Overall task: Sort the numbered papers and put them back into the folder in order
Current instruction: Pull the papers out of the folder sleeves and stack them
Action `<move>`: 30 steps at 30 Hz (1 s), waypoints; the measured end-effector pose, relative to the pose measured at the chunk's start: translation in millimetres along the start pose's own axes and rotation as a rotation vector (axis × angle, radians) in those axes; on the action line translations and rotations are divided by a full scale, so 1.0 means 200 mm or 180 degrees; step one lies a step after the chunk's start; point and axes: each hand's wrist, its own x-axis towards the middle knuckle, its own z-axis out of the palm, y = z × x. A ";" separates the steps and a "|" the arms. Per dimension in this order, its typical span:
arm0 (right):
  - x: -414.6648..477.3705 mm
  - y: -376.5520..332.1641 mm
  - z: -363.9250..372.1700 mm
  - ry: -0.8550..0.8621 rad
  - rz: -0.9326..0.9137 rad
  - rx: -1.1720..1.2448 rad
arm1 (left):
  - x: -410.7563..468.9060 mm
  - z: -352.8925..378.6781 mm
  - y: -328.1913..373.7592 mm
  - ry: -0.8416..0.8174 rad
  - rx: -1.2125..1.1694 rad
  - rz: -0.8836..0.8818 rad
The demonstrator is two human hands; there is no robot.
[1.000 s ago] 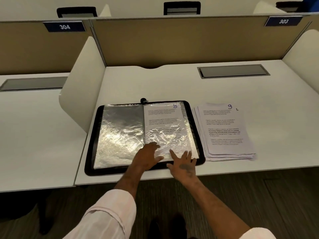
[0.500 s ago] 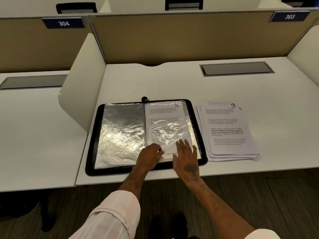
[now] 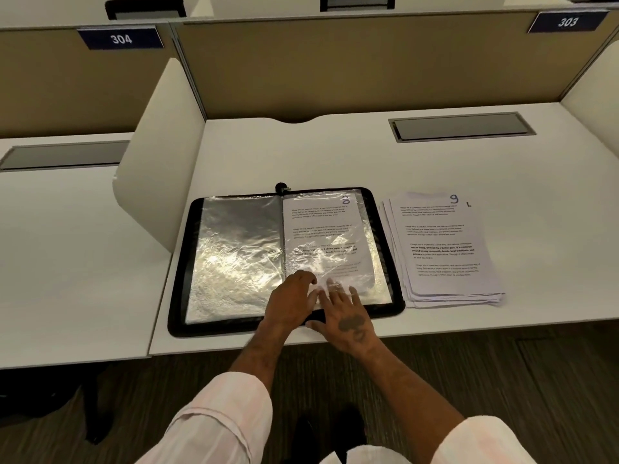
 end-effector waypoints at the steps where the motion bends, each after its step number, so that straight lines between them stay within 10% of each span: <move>1: -0.03 -0.01 0.01 0.0043 0.0034 0.0023 | 0.00 0.00 0.00 -0.0029 0.0073 0.0067; 10: -0.29 -0.09 0.14 0.1292 0.0236 0.0557 | -0.02 0.05 0.01 -0.0285 0.0485 -0.0173; 16: -0.29 -0.07 0.04 0.0725 0.2409 0.4007 | 0.00 0.06 0.02 -0.0123 0.0185 -0.0541; 21: -0.24 -0.06 0.01 0.0850 0.2906 0.5364 | 0.01 0.05 -0.01 -0.0097 -0.0105 -0.0620; 30: -0.12 -0.13 -0.09 0.0665 0.2598 0.4750 | -0.01 0.01 -0.01 -0.0021 -0.0281 -0.0572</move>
